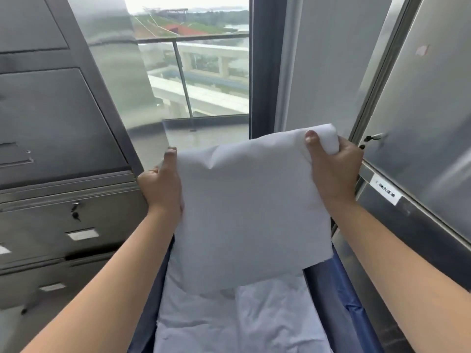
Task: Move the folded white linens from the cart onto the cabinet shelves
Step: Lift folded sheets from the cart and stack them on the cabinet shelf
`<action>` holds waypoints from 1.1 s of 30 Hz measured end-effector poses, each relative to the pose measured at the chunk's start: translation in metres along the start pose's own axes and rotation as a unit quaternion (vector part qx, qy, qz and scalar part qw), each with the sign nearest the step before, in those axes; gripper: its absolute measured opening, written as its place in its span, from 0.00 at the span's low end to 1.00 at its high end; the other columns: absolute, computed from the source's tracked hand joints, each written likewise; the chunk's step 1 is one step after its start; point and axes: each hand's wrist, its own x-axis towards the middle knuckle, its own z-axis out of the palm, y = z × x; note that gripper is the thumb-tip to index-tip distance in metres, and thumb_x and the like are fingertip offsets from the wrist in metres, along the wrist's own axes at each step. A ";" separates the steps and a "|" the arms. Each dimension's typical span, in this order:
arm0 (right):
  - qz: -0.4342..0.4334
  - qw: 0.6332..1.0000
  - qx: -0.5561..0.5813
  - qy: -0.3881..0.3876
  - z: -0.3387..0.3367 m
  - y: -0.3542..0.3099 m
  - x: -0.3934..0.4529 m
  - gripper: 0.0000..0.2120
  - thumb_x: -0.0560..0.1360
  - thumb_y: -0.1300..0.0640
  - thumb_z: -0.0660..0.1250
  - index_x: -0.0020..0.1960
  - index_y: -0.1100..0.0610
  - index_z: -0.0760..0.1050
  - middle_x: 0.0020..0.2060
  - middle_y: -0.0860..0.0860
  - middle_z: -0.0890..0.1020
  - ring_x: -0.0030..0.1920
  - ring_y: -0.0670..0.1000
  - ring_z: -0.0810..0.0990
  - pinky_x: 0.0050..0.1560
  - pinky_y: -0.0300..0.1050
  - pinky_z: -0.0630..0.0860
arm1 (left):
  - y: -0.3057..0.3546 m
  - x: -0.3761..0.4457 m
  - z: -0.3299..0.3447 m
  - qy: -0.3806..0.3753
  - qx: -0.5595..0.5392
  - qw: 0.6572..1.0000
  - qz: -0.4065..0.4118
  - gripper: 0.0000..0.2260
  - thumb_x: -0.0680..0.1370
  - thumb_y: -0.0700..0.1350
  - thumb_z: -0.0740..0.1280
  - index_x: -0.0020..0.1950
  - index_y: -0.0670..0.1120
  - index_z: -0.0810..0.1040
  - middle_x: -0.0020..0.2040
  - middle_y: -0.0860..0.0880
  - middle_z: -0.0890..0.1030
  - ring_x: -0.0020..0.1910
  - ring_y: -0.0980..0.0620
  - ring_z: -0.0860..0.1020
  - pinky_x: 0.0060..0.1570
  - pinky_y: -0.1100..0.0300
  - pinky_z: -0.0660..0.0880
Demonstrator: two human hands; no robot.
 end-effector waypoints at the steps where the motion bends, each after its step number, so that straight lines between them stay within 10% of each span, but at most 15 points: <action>1: 0.008 1.000 -0.002 -0.002 0.000 0.013 -0.003 0.22 0.73 0.48 0.73 0.29 0.58 0.67 0.25 0.45 0.66 0.30 0.45 0.63 0.30 0.42 0.61 | -0.013 0.000 0.000 0.002 0.012 1.000 -0.009 0.28 0.74 0.53 0.74 0.26 0.50 0.57 0.24 0.54 0.59 0.27 0.51 0.58 0.31 0.56 0.57; 12: 0.087 0.993 -0.062 -0.040 -0.001 0.148 -0.053 0.17 0.75 0.52 0.74 0.32 0.49 0.71 0.24 0.38 0.72 0.25 0.37 0.72 0.28 0.28 0.64 | -0.162 -0.013 -0.020 0.011 0.142 0.986 -0.091 0.30 0.75 0.61 0.72 0.34 0.45 0.54 0.29 0.51 0.61 0.30 0.52 0.61 0.30 0.60 0.62; 33: 0.231 0.951 -0.198 -0.055 -0.058 0.361 -0.151 0.18 0.73 0.46 0.74 0.31 0.50 0.70 0.27 0.41 0.73 0.28 0.38 0.70 0.32 0.36 0.67 | -0.380 -0.067 -0.045 -0.034 0.264 0.935 -0.234 0.31 0.73 0.65 0.71 0.35 0.49 0.53 0.31 0.52 0.57 0.31 0.51 0.58 0.31 0.57 0.57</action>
